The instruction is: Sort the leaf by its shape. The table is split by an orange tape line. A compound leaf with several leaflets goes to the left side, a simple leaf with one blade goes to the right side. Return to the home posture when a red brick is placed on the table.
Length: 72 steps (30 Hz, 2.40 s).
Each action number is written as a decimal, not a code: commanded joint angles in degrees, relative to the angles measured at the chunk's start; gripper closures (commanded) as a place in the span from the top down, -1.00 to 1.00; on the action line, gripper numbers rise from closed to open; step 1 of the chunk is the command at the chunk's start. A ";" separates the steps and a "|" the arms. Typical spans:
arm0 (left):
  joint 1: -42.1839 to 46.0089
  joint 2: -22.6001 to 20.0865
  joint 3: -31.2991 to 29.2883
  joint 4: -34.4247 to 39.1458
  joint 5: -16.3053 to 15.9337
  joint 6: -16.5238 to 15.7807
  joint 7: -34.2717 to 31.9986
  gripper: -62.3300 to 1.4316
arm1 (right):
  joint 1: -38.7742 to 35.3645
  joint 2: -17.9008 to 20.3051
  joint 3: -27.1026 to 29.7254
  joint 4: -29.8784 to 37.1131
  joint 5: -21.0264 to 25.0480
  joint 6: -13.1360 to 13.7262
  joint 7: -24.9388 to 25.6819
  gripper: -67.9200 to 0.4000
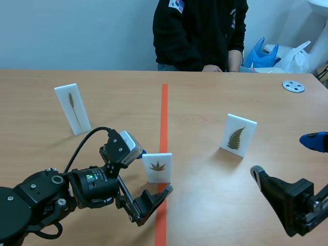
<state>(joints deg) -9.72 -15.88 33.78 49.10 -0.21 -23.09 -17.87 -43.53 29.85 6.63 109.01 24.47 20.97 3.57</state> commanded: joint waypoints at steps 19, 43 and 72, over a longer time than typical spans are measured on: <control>-0.79 0.94 0.28 0.72 -0.59 5.66 -2.05 -0.02 | 0.68 -0.02 0.33 1.07 0.20 -0.02 0.87 0.95; 3.02 -1.53 -0.09 14.32 -7.45 3.72 7.76 -0.83 | 0.68 -0.04 0.33 1.07 0.20 -0.02 0.87 0.95; 30.34 -3.39 -32.22 55.43 -21.90 5.90 30.80 -0.83 | 0.68 -0.02 0.33 1.07 0.20 -0.02 0.85 0.95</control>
<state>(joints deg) 21.43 -19.38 1.76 104.40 -21.71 -17.78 13.72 -43.53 29.85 6.63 109.01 24.47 20.97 3.57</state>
